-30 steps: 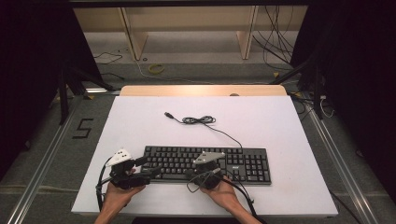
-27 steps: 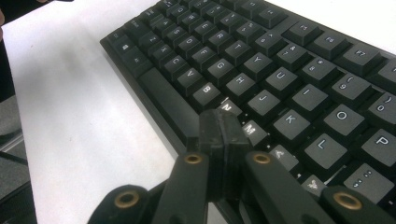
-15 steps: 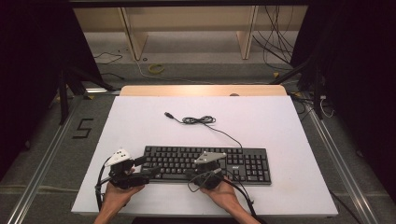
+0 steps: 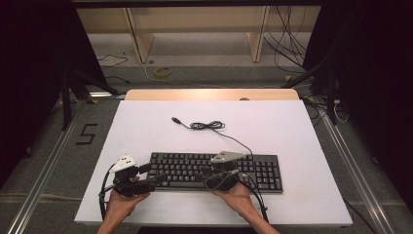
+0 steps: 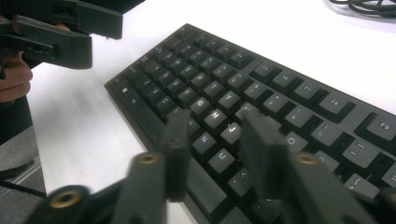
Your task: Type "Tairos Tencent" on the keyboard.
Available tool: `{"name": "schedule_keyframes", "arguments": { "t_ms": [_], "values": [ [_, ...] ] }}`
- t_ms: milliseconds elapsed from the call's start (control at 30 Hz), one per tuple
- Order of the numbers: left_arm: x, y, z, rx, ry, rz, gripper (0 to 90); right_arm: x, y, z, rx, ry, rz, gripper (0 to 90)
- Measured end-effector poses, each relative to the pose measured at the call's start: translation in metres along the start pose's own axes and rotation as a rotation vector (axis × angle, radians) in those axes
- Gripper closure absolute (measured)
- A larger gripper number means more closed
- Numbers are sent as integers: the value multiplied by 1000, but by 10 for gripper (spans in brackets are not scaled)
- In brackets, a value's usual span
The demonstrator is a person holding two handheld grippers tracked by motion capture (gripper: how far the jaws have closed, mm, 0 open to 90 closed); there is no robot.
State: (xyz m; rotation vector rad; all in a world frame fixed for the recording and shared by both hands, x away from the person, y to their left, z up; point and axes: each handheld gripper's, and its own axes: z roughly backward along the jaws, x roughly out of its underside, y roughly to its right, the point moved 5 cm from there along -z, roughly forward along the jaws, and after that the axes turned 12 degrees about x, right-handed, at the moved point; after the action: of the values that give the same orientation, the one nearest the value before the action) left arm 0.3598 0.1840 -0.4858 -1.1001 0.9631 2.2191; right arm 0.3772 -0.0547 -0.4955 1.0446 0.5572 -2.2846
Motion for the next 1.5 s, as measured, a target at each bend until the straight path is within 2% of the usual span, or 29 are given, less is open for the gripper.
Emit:
{"name": "schedule_keyframes", "arguments": {
  "t_ms": [100,333,400,600,800,1033,1133,1333,1500],
  "values": [
    [1,-3,0,-18,-8,13,263,-2,0,0,-3,-3,1,527],
    [4,-10,3,-55,-31,46,359,-12,2,-3,0,9,7,417],
    [5,-13,4,-72,-46,53,418,-15,1,-4,-3,9,10,398],
    [10,-17,7,-85,-82,79,570,-24,-2,-11,-10,4,15,378],
    [14,-20,6,-105,-127,81,737,-30,-6,-18,-5,1,17,493],
    [16,-22,4,-114,-152,73,882,-35,-10,-29,-3,-13,16,550],
    [16,-23,4,-113,-158,74,888,-37,-13,-34,-3,-16,26,613],
    [17,-23,0,-118,-174,65,888,-38,-17,-42,15,-28,46,829],
    [17,-25,-2,-124,-186,60,889,-37,-17,-50,30,-51,55,900]
  ]
}}
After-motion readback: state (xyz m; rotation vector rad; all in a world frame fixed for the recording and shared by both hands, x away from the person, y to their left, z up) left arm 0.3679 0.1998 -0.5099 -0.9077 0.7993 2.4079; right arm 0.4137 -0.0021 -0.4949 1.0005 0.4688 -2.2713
